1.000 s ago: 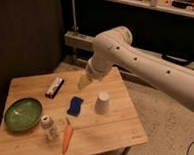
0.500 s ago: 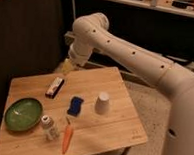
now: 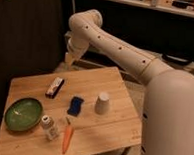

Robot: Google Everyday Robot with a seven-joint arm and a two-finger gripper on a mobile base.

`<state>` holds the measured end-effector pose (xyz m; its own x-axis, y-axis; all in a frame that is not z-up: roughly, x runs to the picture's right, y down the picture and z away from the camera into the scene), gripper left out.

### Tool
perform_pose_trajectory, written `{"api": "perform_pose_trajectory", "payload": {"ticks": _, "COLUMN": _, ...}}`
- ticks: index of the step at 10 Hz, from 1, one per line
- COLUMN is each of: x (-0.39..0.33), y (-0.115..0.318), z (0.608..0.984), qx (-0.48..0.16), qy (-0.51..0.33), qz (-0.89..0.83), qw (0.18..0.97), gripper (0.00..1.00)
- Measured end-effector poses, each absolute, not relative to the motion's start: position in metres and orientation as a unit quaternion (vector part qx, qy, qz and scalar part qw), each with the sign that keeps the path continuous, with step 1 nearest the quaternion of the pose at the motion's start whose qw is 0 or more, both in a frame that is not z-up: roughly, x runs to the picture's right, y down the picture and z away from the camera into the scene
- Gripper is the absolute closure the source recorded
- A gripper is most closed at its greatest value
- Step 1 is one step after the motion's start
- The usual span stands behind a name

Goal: Push the eraser across the table

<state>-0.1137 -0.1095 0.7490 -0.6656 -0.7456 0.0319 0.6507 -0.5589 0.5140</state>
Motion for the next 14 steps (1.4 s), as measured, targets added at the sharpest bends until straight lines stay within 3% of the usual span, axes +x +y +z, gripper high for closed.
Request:
{"api": "perform_pose_trajectory", "payload": {"ticks": 1, "x": -0.109, "y": -0.108, "z": 0.748, "qx": 0.114, "qy": -0.248, "qz": -0.875, "qw": 0.399, "gripper": 0.88}}
{"api": "perform_pose_trajectory", "payload": {"ticks": 3, "x": -0.109, "y": -0.104, "z": 0.742, "qx": 0.136, "qy": -0.251, "qz": -0.873, "qw": 0.396, "gripper": 0.97}}
{"api": "perform_pose_trajectory", "payload": {"ticks": 9, "x": -0.11, "y": -0.094, "z": 0.74, "qx": 0.147, "qy": -0.246, "qz": -0.868, "qw": 0.406, "gripper": 0.98}}
{"api": "perform_pose_trajectory", "payload": {"ticks": 14, "x": -0.116, "y": -0.063, "z": 0.765, "qx": 0.268, "qy": -0.166, "qz": -0.853, "qw": 0.415, "gripper": 0.98}}
